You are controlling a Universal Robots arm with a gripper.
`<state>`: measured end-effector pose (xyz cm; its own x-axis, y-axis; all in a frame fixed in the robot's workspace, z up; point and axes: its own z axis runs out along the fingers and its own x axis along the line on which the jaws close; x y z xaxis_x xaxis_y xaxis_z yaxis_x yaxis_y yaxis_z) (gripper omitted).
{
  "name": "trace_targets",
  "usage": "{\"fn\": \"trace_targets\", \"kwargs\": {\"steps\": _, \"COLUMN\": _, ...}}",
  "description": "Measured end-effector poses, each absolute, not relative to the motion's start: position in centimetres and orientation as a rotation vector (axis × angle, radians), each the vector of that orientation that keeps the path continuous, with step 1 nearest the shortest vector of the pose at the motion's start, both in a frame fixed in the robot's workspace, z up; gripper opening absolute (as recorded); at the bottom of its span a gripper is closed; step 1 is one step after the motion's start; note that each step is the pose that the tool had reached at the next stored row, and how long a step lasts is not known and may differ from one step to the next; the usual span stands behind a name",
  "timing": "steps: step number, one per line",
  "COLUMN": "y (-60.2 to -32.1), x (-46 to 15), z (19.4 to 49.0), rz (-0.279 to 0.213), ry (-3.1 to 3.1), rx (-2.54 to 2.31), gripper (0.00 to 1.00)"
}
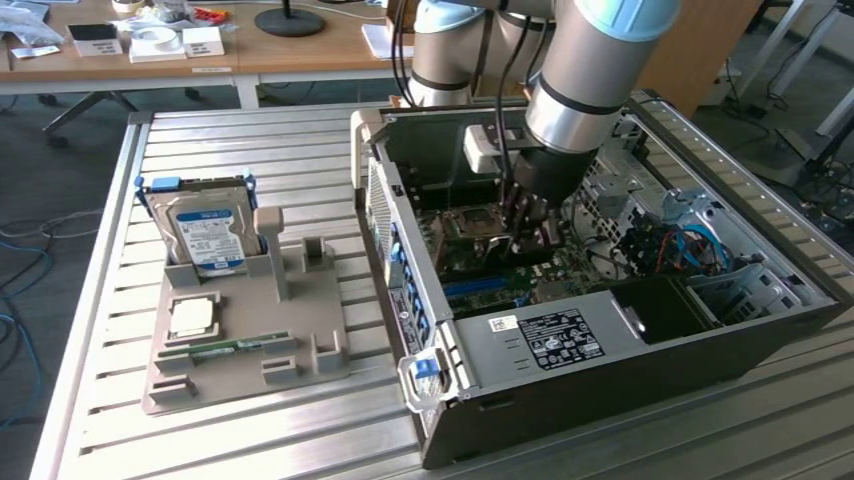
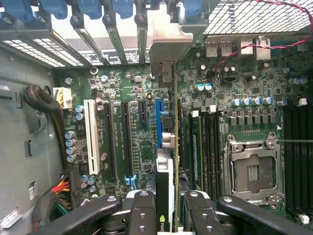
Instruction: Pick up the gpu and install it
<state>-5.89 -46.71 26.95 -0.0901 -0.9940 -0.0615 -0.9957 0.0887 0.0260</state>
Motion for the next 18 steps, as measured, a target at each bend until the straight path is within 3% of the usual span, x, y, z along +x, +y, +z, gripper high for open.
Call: {"fn": "trace_targets", "kwargs": {"steps": 18, "y": -46.96, "x": -6.83, "z": 26.34, "rz": 0.089, "ry": 2.279, "rx": -2.114, "gripper": 0.27}}
